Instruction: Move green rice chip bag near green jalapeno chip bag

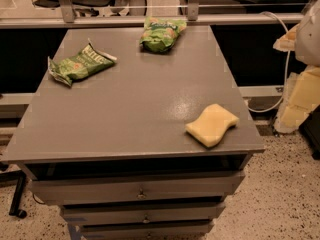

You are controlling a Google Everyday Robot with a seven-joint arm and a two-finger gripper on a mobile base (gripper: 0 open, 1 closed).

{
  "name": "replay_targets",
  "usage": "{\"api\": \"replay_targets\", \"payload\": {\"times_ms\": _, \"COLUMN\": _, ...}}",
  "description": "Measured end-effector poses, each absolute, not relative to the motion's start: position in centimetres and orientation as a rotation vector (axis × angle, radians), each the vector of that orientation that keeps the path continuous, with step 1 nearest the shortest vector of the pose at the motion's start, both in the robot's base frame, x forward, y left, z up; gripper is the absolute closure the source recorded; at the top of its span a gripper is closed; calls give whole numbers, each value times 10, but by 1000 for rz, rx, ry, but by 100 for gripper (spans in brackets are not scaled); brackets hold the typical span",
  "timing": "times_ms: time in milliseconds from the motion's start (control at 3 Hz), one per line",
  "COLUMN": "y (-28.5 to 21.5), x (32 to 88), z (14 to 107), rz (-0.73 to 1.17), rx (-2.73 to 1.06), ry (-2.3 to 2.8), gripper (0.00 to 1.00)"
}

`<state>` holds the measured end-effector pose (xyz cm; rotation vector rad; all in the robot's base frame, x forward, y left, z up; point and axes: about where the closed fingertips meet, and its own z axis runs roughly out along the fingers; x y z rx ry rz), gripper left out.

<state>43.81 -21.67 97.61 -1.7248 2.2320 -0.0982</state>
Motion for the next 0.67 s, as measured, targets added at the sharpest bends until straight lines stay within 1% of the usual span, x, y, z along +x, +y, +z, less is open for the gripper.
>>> {"api": "replay_targets", "payload": {"times_ms": 333, "y": -217, "x": 438, "z": 976, "rz": -98, "rx": -1725, "ry": 2232, "gripper": 0}}
{"api": "replay_targets", "payload": {"times_ms": 667, "y": -214, "x": 462, "z": 982, "rz": -81, "rx": -1755, "ry": 2152, "gripper": 0}}
